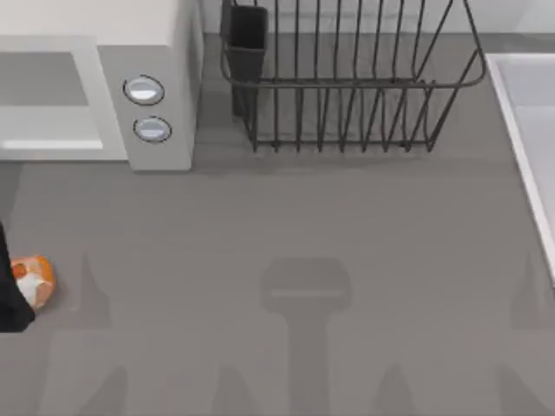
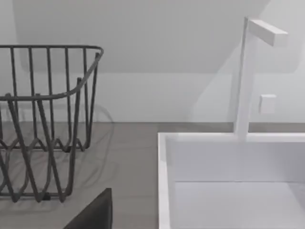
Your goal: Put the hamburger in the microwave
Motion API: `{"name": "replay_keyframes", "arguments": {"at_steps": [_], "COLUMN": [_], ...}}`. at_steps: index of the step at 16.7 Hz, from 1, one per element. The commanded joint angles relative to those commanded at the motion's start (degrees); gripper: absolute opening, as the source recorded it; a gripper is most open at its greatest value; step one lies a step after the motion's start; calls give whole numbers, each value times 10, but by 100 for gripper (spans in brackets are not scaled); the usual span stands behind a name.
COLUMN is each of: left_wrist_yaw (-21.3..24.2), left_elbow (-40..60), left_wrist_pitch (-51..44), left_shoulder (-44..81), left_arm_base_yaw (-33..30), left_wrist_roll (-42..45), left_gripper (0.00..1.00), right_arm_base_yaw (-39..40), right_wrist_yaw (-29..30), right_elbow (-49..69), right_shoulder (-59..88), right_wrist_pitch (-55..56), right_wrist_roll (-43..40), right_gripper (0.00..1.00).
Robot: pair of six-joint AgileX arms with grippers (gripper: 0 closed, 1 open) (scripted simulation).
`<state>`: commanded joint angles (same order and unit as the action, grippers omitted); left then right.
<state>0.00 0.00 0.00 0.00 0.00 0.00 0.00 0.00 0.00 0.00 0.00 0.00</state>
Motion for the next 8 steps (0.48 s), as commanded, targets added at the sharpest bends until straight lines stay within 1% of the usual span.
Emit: {"name": "replay_keyframes", "arguments": {"at_steps": [4, 8], "left_wrist_yaw": [0, 1], "left_elbow": [13, 88], "left_wrist_pitch": [-11, -74], "left_shoulder": [18, 123], "left_arm_base_yaw": [0, 1], "left_wrist_roll": [15, 97], "left_gripper": [100, 100], "right_arm_base_yaw": [0, 0], "right_wrist_yaw": [0, 0], "right_elbow": [0, 0], "right_shoulder": [0, 0], "right_wrist_pitch": [0, 0], "right_wrist_roll": [0, 0], "right_gripper": [100, 100]}}
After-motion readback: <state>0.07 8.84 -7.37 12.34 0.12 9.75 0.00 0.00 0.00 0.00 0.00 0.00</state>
